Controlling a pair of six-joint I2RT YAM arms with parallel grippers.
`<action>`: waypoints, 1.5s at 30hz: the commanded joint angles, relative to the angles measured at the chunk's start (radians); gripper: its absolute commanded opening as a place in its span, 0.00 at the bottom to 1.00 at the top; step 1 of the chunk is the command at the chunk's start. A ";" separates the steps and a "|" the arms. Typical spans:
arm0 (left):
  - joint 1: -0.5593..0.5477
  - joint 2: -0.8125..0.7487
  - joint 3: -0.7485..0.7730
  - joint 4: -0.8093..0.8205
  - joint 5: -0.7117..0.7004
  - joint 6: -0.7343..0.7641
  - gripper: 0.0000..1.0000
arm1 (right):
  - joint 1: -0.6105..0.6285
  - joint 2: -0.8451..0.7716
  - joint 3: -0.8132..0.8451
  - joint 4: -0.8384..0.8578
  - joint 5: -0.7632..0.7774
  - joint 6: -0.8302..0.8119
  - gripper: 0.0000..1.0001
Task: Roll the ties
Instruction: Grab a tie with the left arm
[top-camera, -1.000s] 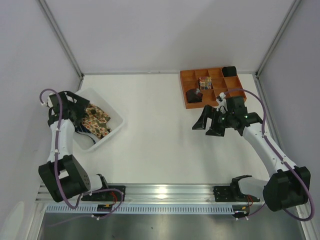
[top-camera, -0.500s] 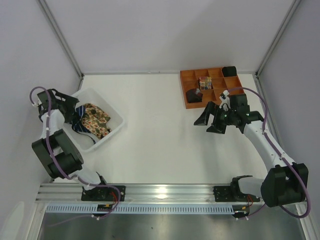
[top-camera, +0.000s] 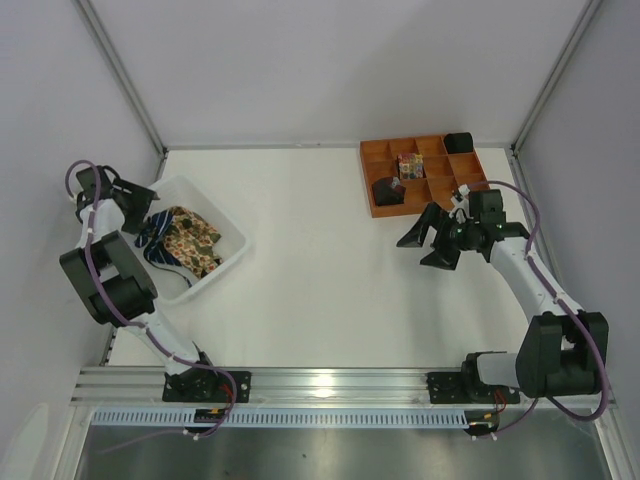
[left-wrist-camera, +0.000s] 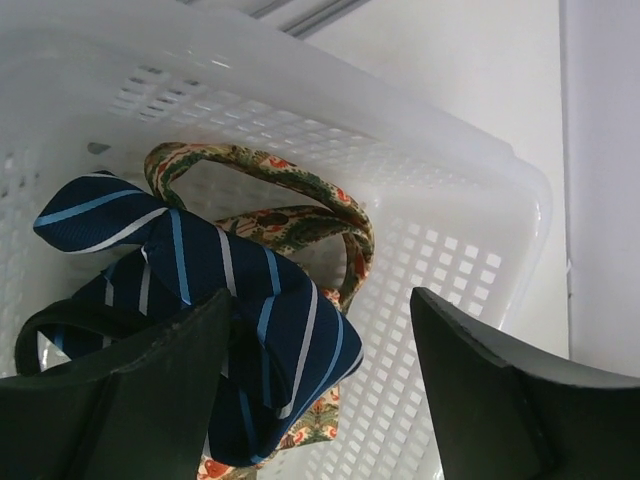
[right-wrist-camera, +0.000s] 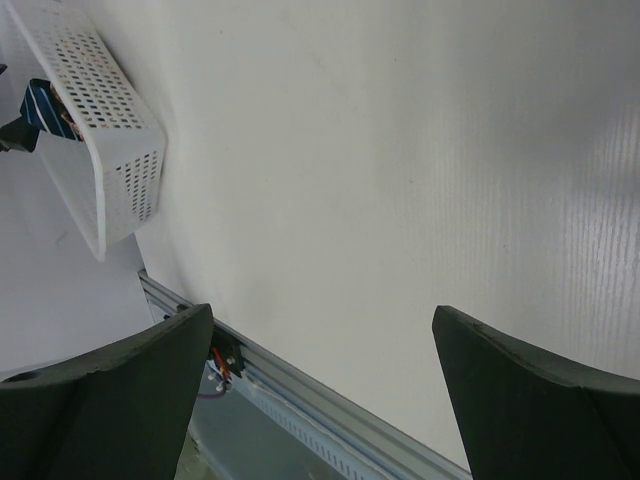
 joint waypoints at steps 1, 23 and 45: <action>0.006 0.009 -0.005 0.010 0.053 -0.040 0.78 | -0.012 0.015 0.065 0.003 -0.026 -0.015 1.00; 0.000 0.046 0.033 -0.145 0.030 -0.090 0.38 | -0.014 -0.029 0.086 -0.061 0.013 -0.032 1.00; -0.838 -0.489 0.117 -0.191 -0.050 0.307 0.00 | 0.054 -0.068 0.250 -0.253 0.211 -0.038 1.00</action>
